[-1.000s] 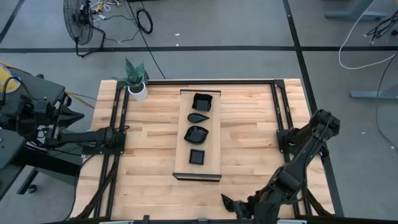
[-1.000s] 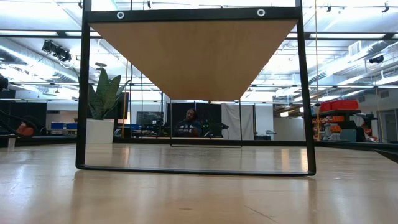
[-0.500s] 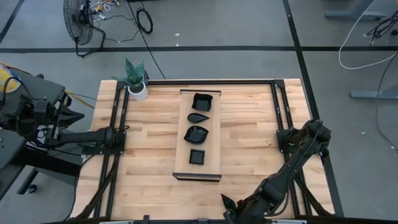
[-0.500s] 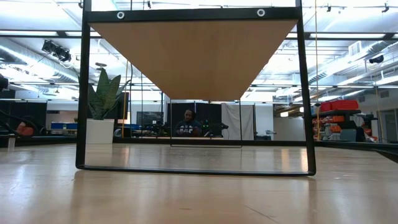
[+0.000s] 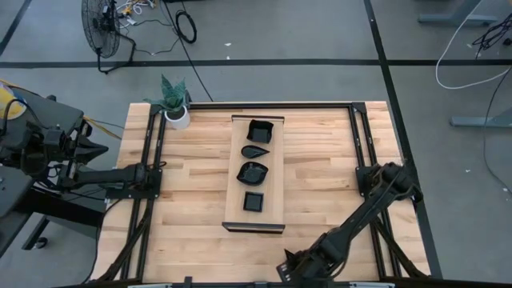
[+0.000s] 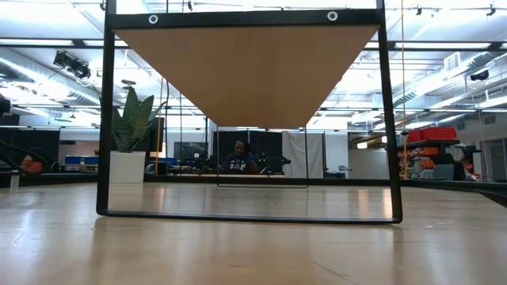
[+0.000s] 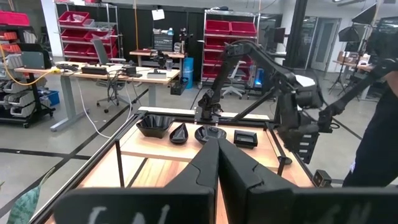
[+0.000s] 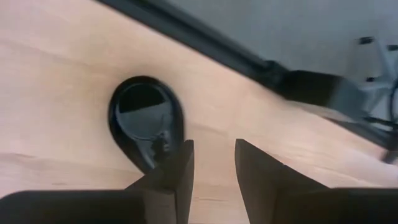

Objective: Pick & Place Mini shaped plates
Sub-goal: Stack the drop shaped plate on top of the drop shaped plate

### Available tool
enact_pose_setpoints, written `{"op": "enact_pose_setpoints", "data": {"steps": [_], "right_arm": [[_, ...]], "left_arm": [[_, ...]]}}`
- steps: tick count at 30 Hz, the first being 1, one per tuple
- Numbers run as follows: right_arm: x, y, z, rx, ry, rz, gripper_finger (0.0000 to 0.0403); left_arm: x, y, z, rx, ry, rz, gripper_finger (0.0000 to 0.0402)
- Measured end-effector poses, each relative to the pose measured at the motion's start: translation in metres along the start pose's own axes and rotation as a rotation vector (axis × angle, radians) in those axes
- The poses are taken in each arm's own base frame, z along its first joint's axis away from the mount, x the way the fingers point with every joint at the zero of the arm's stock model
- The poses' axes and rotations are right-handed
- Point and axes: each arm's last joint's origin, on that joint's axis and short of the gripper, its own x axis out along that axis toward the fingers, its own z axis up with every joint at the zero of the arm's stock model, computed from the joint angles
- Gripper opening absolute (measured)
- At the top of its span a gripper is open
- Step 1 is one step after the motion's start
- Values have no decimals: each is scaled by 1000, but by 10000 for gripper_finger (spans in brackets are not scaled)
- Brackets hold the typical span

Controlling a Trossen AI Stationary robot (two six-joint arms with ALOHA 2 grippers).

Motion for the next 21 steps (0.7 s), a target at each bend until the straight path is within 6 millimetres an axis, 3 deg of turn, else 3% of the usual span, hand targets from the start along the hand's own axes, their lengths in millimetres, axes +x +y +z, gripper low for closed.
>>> {"op": "enact_pose_setpoints", "data": {"steps": [10, 21], "right_arm": [[34, 10, -3, -27, 32, 97, 118], [35, 8, -3, -71, 29, 80, 118]], "left_arm": [[0, 0, 0, 1, 0, 0, 14], [0, 0, 0, 1, 1, 0, 14]]}}
